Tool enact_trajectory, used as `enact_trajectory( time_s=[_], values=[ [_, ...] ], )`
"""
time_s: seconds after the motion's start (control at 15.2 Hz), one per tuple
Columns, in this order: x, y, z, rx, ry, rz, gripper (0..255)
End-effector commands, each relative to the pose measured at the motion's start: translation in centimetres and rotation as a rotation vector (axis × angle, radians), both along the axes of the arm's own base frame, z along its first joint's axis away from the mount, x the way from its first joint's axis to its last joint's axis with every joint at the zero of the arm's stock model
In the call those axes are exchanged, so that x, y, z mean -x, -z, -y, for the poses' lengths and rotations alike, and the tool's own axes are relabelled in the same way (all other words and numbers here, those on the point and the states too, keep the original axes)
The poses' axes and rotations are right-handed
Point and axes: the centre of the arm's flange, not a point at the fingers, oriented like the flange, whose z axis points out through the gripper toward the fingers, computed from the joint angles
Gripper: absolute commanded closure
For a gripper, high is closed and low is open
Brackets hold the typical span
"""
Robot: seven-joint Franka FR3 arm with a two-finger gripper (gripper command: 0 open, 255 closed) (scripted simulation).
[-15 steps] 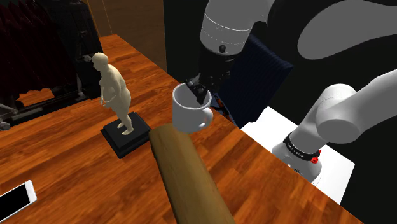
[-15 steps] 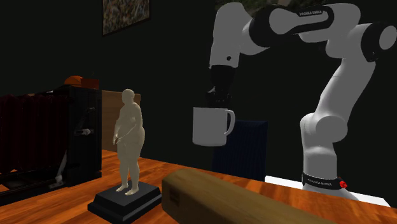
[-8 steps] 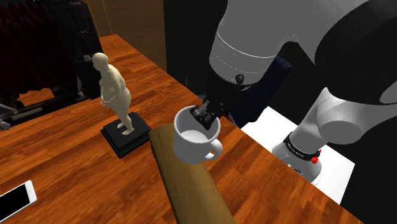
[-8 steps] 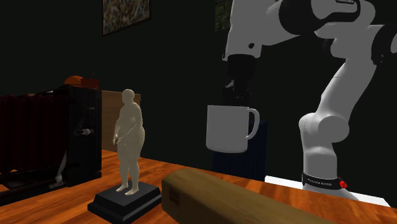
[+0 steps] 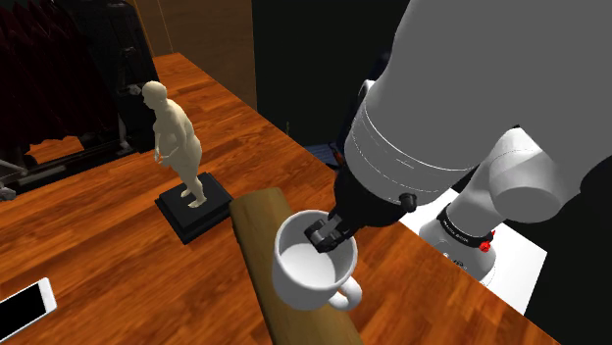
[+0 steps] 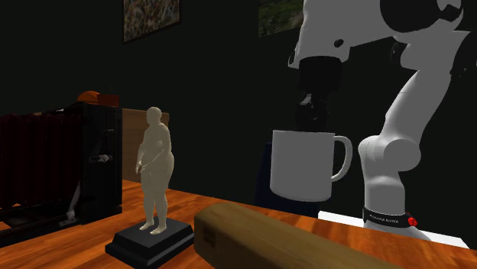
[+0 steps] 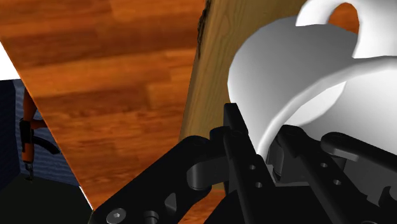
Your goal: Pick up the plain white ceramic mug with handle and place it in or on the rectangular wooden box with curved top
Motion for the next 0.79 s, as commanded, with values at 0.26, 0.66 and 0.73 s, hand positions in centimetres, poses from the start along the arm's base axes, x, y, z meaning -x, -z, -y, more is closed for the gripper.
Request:
enact_trajectory(
  time_s=[0.26,0.66,0.73],
  values=[
    [0.2,3.0,-0.2,-0.001,0.001,0.000,255],
    [0.2,6.2,-0.2,-0.001,0.001,0.000,255],
    [0.2,6.7,-0.2,-0.001,0.001,0.000,255]
  ],
)
